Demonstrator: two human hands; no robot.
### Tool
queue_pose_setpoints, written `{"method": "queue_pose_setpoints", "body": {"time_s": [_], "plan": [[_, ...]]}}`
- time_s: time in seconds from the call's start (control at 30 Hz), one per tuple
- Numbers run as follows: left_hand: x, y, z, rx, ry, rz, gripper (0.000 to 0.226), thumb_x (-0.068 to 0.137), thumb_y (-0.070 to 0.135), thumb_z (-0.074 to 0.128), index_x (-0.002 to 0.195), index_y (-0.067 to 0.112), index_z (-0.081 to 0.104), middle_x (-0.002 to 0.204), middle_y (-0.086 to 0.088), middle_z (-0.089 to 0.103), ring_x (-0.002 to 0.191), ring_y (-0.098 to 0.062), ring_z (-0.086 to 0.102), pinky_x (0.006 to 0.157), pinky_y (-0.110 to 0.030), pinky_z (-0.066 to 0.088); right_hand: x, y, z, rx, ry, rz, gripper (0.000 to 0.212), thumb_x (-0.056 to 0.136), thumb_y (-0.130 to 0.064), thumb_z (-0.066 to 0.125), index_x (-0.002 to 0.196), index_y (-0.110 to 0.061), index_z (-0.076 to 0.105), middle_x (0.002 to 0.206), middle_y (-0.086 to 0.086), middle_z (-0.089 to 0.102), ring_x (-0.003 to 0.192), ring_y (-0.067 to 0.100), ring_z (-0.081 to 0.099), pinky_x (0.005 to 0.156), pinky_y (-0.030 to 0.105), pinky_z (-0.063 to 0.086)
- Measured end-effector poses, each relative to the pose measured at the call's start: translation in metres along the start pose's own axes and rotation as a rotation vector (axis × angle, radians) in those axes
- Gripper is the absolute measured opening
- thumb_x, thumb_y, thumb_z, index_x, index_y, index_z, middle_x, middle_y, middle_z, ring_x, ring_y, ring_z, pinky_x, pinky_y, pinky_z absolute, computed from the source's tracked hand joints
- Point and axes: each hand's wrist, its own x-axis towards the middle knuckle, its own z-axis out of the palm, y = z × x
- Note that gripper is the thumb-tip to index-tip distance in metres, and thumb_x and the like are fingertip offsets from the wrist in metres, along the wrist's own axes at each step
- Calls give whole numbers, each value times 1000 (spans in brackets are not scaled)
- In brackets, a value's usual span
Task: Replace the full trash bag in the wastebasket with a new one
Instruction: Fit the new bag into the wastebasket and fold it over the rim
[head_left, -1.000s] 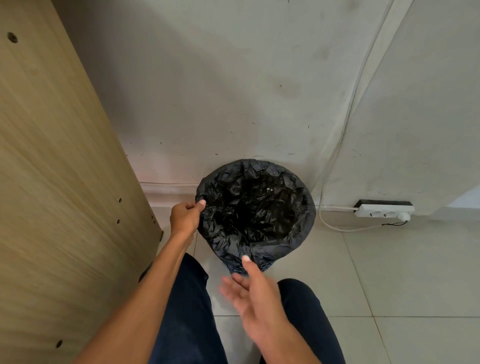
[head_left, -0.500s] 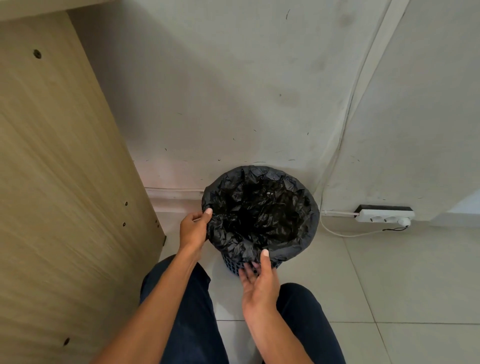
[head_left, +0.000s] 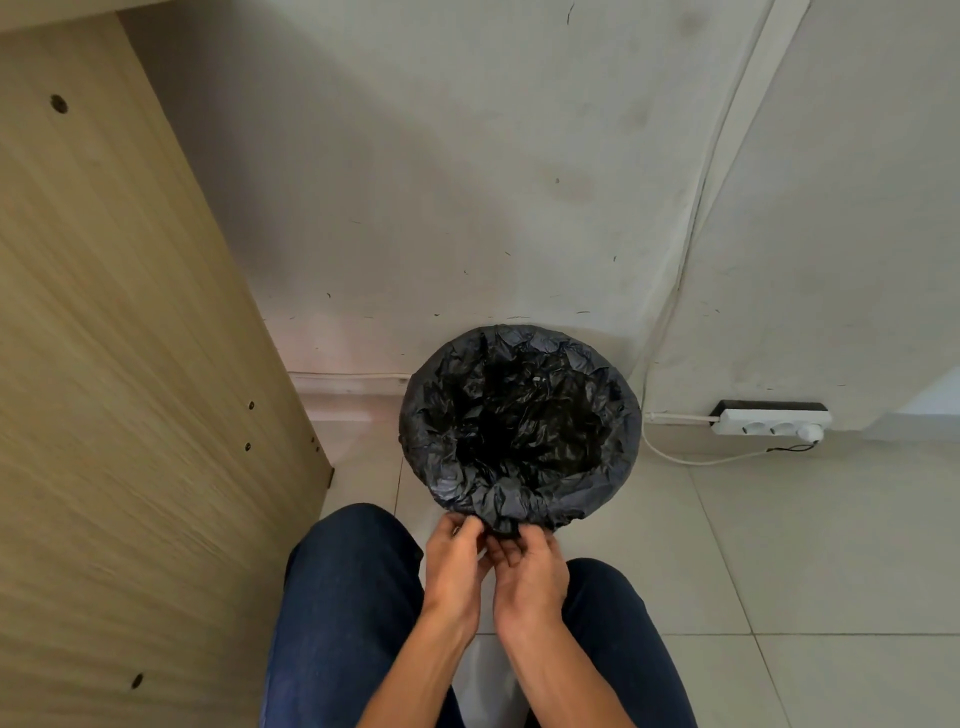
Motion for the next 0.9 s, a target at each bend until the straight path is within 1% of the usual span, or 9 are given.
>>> {"method": "queue_pose_setpoints", "body": {"time_s": [0.1, 0.2, 0.33, 0.47, 0.57, 0.63, 0.7, 0.8, 0.9], "plan": [[0, -2, -2, -51, 11, 5, 25, 96, 7, 53, 118, 2, 63, 108, -25, 69, 97, -29, 64, 91, -44, 54, 3, -1, -5, -54, 42, 27, 14, 93, 0, 51, 101, -2, 62, 84, 13, 63, 76, 24, 59, 71, 34, 51], [2, 1, -2, -202, 67, -22, 22, 96, 1, 45, 111, 1, 62, 96, -19, 65, 90, -29, 60, 80, -39, 52, 8, -1, -8, 1, 65, 121, 13, 89, 0, 49, 94, -3, 61, 79, 11, 58, 73, 22, 54, 68, 32, 48], [3, 6, 1, -352, 67, -54, 27, 98, -2, 41, 121, 3, 55, 104, -22, 63, 87, -27, 63, 75, -35, 54, 16, 0, -5, -24, 48, 218, 13, 87, -1, 47, 84, -7, 57, 70, 7, 48, 65, 18, 44, 63, 29, 41], [6, 10, 3, -280, 111, -94, 23, 99, -1, 42, 117, 7, 54, 105, -20, 62, 84, -25, 62, 71, -35, 53, 24, -1, -3, -106, 55, 261, 12, 91, -6, 48, 83, -12, 55, 67, 3, 42, 60, 14, 38, 57, 27, 36], [8, 11, 3, -165, 236, -116, 11, 97, 4, 45, 101, 9, 54, 88, -11, 60, 73, -16, 54, 61, -29, 47, 24, -5, -3, -147, 64, 252, 12, 93, -6, 47, 92, -16, 53, 70, 2, 47, 60, 13, 42, 56, 27, 35], [8, 11, 2, -185, 238, -67, 17, 97, 1, 39, 97, 6, 56, 86, -12, 60, 73, -18, 55, 57, -28, 50, 22, -8, -1, -123, 68, 227, 14, 94, -4, 48, 92, -17, 54, 71, 2, 50, 61, 13, 42, 55, 27, 35], [0, 14, 6, -265, 183, -33, 22, 95, 3, 38, 103, 4, 58, 95, -15, 62, 84, -25, 60, 64, -33, 55, 20, -10, 2, -71, 76, 216, 17, 94, 0, 48, 92, -16, 55, 71, 2, 50, 61, 13, 41, 54, 27, 35], [-5, 16, 13, -304, 157, 7, 28, 99, 23, 56, 118, 3, 57, 111, -14, 67, 103, -29, 65, 78, -38, 56, 13, -13, 3, 82, 97, 201, 16, 92, 0, 42, 90, -7, 57, 78, 8, 52, 66, 18, 47, 59, 29, 42], [-3, 17, 18, -267, 175, 40, 38, 96, 25, 66, 125, 4, 55, 119, -17, 67, 111, -30, 66, 85, -37, 56, 2, -18, 5, 174, 61, 133, 27, 97, -27, 48, 108, -5, 58, 101, 15, 60, 92, 29, 61, 76, 38, 52]]}}
